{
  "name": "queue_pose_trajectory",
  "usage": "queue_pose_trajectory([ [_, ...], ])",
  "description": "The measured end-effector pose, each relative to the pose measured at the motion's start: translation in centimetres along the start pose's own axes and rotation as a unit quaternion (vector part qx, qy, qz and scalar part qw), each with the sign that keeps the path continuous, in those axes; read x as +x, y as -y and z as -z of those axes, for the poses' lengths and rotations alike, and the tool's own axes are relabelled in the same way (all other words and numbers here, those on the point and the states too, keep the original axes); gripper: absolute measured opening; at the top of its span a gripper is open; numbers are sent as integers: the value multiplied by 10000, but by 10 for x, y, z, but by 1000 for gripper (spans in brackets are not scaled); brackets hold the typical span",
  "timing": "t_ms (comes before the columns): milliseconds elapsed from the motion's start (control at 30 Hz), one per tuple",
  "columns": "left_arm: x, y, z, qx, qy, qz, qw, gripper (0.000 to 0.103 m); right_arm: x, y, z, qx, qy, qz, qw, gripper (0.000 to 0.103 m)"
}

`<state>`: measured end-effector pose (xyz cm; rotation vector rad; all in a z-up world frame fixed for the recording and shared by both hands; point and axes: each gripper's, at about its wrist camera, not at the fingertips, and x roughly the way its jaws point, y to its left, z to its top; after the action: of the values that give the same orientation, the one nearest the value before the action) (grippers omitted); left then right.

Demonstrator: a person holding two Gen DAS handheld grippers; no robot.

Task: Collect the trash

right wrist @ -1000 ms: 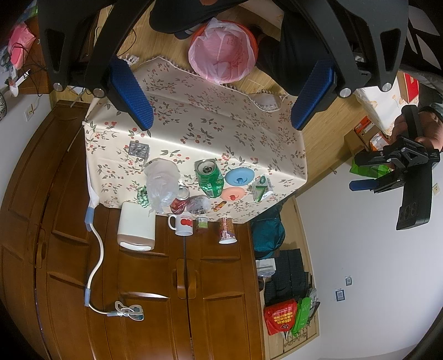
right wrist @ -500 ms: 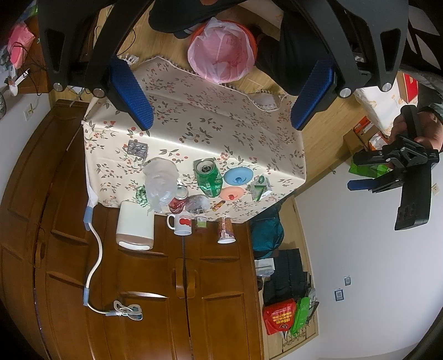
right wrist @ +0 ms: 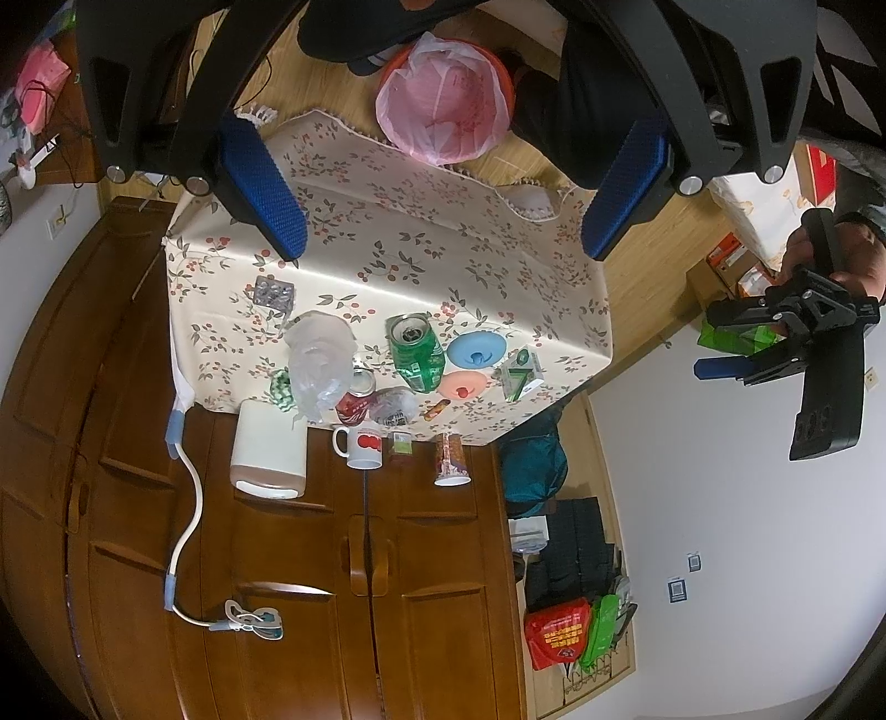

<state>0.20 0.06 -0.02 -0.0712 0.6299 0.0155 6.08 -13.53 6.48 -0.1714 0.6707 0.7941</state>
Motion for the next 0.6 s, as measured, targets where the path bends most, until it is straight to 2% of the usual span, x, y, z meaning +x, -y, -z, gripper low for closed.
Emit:
queue_pose_trajectory([
  [233,3,0,0,-168,-26,-5,9999,97,1,-5,-2,1,-1,-1,10000,98],
  [467,5,-1,-1,-95,-40,-11,9999,97,0,-7,-7,33,-13,22,10000,98],
  [600,13,-4,-2,-105,-91,81,9999,97,10,8,-7,75,-24,45,10000,98],
])
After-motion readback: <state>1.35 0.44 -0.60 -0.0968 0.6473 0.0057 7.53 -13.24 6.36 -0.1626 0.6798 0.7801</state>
